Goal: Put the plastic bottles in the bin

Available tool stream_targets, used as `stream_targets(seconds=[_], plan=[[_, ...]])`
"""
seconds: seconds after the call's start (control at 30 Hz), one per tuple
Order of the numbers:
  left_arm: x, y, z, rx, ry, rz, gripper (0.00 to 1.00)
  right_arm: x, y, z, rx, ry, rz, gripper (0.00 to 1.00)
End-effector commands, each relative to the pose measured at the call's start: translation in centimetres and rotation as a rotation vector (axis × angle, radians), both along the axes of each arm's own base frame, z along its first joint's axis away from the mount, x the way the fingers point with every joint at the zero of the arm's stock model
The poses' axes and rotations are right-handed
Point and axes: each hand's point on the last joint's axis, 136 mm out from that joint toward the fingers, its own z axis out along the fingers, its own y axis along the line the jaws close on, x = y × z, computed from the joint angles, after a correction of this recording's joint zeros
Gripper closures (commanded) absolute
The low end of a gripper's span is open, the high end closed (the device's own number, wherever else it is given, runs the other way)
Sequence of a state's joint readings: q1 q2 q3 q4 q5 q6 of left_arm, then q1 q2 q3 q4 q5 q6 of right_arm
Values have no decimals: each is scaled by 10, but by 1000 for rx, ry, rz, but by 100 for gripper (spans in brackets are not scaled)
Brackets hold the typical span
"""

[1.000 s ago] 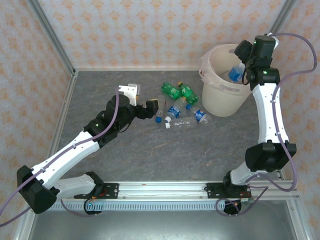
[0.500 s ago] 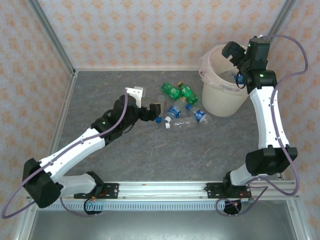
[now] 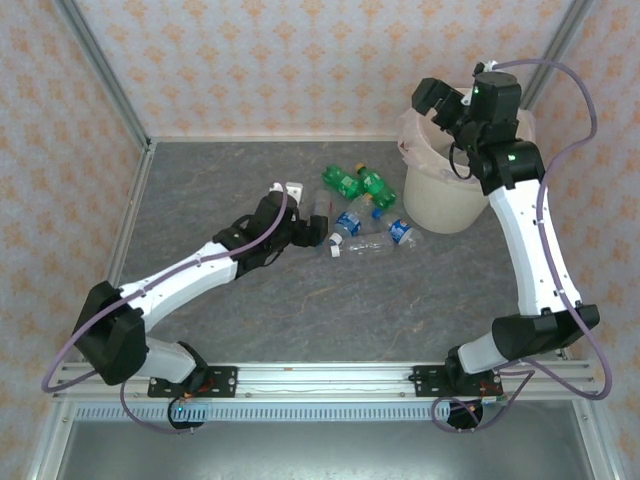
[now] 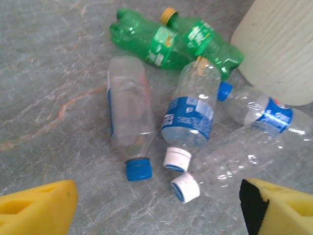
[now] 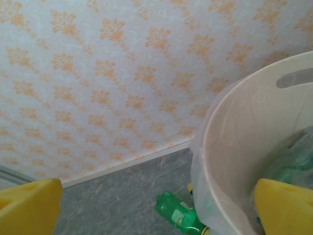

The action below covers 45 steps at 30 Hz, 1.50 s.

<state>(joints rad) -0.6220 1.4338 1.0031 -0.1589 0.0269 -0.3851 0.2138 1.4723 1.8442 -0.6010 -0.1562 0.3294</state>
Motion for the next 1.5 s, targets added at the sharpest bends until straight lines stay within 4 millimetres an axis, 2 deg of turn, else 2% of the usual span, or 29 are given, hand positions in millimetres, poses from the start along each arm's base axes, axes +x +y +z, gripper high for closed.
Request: stream_targets(seconds=[0.0, 0.1, 0.4, 0.7, 0.87, 1.07, 1.47], plan=[[14, 8, -14, -36, 76, 50, 17, -15, 5, 18, 24, -27, 25, 0], [21, 8, -31, -51, 125, 57, 19, -15, 9, 14, 29, -18, 32, 0], [51, -8, -55, -8, 178, 43, 21, -20, 23, 8, 53, 1, 74, 0], [78, -12, -103, 74, 268, 72, 23, -25, 28, 5, 52, 9, 91, 0], [88, -10, -123, 104, 294, 99, 22, -28, 26, 1, 42, 13, 86, 0], [93, -16, -135, 112, 308, 80, 23, -30, 25, -1, 41, 15, 82, 0], [97, -14, -150, 150, 324, 67, 24, -28, 30, -12, 53, 33, 103, 0]])
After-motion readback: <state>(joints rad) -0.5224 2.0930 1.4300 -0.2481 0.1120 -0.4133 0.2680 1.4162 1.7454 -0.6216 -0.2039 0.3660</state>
